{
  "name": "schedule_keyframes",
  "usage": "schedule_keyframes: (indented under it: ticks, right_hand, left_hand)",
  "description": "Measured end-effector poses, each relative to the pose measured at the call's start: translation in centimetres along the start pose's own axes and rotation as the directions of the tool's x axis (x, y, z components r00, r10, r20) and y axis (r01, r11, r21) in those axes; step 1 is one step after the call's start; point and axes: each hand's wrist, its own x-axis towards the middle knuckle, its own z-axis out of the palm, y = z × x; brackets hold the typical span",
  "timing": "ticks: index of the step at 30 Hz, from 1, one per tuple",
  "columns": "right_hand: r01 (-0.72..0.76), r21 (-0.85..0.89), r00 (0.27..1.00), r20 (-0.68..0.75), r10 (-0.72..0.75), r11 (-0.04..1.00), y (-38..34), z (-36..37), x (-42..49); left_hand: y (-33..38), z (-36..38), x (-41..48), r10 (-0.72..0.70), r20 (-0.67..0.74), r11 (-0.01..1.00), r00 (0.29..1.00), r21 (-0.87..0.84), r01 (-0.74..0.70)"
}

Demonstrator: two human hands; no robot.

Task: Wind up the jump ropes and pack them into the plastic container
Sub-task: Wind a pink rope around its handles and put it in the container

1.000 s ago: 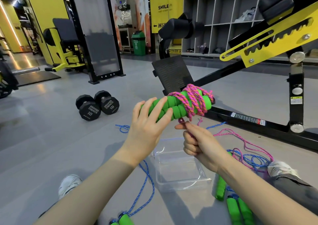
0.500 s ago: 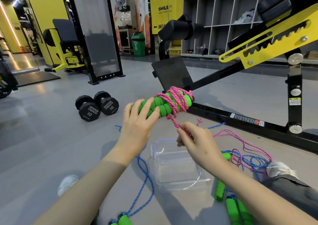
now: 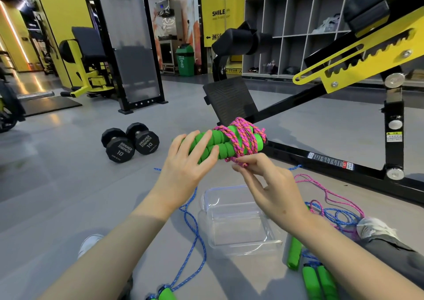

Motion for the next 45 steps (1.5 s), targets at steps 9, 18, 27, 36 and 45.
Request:
schedule_keyframes:
  ticks: [9,18,27,36,45]
  right_hand:
    - [0.115,-0.202,0.990,-0.057,-0.129,0.973,1.1,-1.7,1.3]
    - [-0.043,-0.318,0.966,-0.254,-0.041,0.947,1.3,-2.7,1.9]
    - [-0.296,-0.132,0.897,-0.378,0.228,0.946,1.2,-1.8,2.1]
    - [-0.481,-0.042,0.813,-0.395,0.428,0.876,0.3,-1.9,2.3]
    - [-0.580,-0.123,0.797,-0.290,0.530,0.806,0.2,-2.5,2.6]
  left_hand:
    - [0.9,-0.6,0.8,0.067,-0.091,0.998,0.994,0.009,-0.066]
    - [2.6,-0.6,1.9,0.092,-0.226,0.995,0.970,-0.009,-0.096]
    - [2.9,-0.6,2.0,0.121,-0.259,0.992,0.958,0.016,-0.121]
    - [2.8,-0.7,2.0,0.149,-0.265,0.989,0.953,0.029,-0.146]
    - [2.7,-0.7,1.7,0.160,-0.260,0.987,0.952,0.045,-0.154]
